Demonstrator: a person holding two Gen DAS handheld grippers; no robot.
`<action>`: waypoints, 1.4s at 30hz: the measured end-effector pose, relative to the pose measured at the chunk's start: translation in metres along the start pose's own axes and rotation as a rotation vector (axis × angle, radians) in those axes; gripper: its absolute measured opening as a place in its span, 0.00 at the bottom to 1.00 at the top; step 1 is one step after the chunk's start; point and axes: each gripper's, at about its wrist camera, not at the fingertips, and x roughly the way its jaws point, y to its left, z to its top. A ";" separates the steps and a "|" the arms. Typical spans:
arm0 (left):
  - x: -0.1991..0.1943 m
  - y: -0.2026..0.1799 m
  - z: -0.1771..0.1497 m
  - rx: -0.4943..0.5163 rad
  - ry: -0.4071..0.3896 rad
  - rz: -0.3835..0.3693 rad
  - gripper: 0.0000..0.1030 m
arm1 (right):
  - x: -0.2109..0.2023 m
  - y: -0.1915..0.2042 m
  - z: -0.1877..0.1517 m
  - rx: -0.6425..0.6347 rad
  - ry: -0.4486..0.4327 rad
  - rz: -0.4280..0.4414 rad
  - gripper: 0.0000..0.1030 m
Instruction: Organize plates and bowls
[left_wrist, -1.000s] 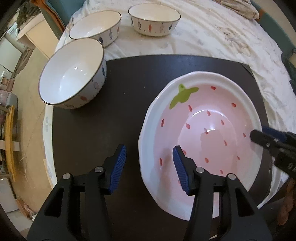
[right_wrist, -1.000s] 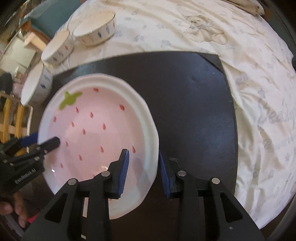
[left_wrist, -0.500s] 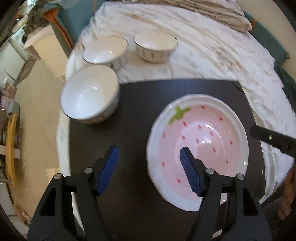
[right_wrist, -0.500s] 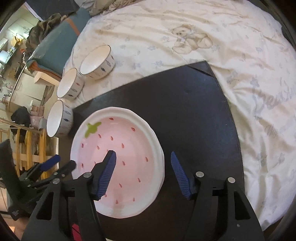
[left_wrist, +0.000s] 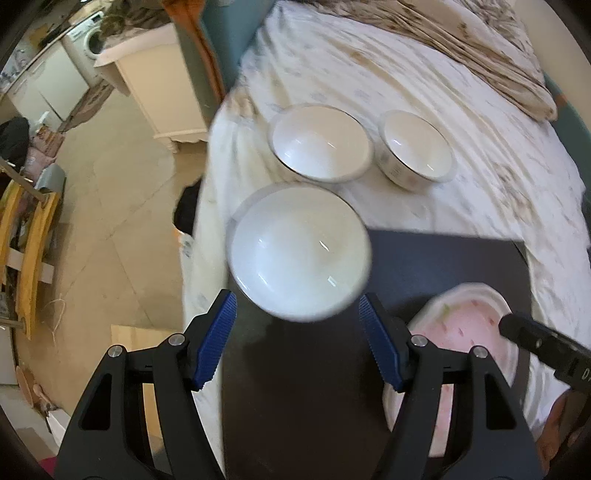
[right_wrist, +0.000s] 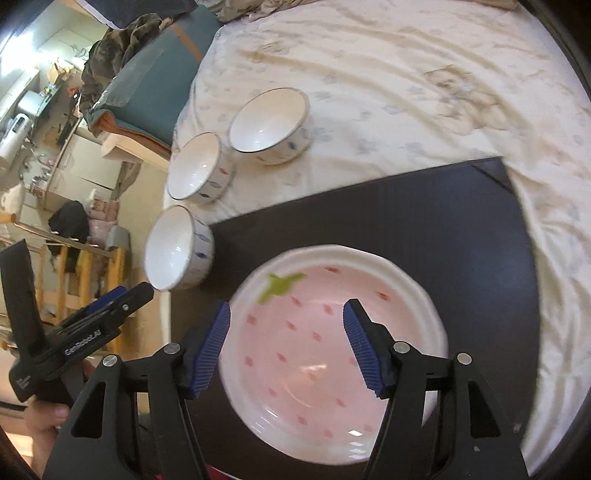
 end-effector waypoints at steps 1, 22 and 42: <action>0.003 0.005 0.005 -0.003 -0.008 0.007 0.64 | 0.006 0.004 0.003 0.007 0.009 0.009 0.64; 0.084 0.048 0.041 -0.081 0.174 -0.042 0.12 | 0.140 0.115 0.052 -0.062 0.193 -0.021 0.28; 0.049 0.018 0.035 0.019 0.082 0.000 0.09 | 0.145 0.104 0.039 -0.080 0.176 -0.043 0.16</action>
